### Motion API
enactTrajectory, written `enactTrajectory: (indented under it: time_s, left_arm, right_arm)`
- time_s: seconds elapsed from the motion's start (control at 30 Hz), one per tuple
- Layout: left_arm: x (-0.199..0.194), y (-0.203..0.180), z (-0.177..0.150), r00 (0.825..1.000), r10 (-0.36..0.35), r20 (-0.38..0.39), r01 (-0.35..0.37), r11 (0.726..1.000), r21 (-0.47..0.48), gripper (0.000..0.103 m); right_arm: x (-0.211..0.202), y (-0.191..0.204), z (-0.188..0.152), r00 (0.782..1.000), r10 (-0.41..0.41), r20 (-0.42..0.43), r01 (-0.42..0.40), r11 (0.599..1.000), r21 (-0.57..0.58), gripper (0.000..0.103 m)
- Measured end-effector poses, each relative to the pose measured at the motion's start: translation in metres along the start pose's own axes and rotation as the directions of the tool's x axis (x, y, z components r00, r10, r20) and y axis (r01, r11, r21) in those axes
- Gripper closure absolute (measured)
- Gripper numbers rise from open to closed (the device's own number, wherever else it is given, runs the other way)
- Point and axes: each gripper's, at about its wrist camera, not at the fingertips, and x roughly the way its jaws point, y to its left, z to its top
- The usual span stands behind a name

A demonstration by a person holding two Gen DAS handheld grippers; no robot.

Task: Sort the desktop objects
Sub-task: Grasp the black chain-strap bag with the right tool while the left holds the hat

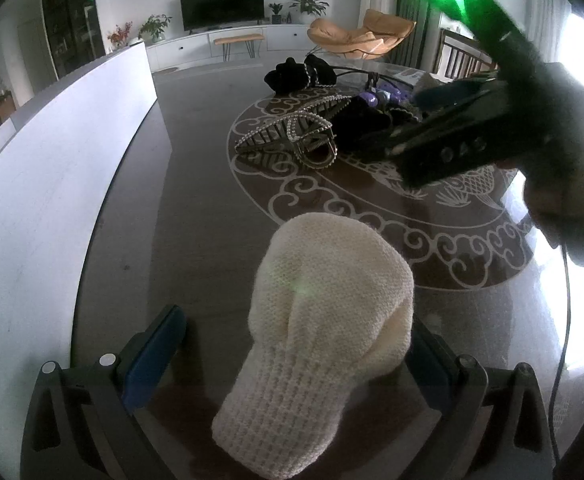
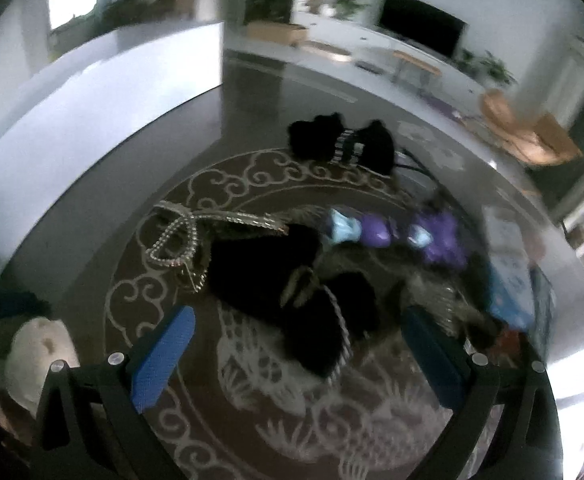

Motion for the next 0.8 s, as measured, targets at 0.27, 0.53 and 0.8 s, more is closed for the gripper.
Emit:
enactTrajectory:
  time_s: [0.27,0.53,0.8]
  left_arm:
    - [0.0,0.0,0.0,1.0,-0.004,0.003,0.004,1.0,-0.003,0.0]
    - [0.0,-0.001,0.0,1.0,-0.007,0.005,0.007,1.0,-0.005,0.0]
    - [0.001,-0.002,0.0,1.0,-0.007,0.006,0.007,1.0,-0.005,0.0]
  right_arm:
    - [0.008,0.002,-0.003,1.0,0.02,-0.01,-0.019,0.999,0.032,0.057]
    - [-0.027,-0.005,-0.048,1.0,-0.001,0.021,-0.002,0.989,0.149,0.065]
    - [-0.087,-0.017,-0.141,0.998,-0.067,0.012,0.059,0.938,0.343,0.065]
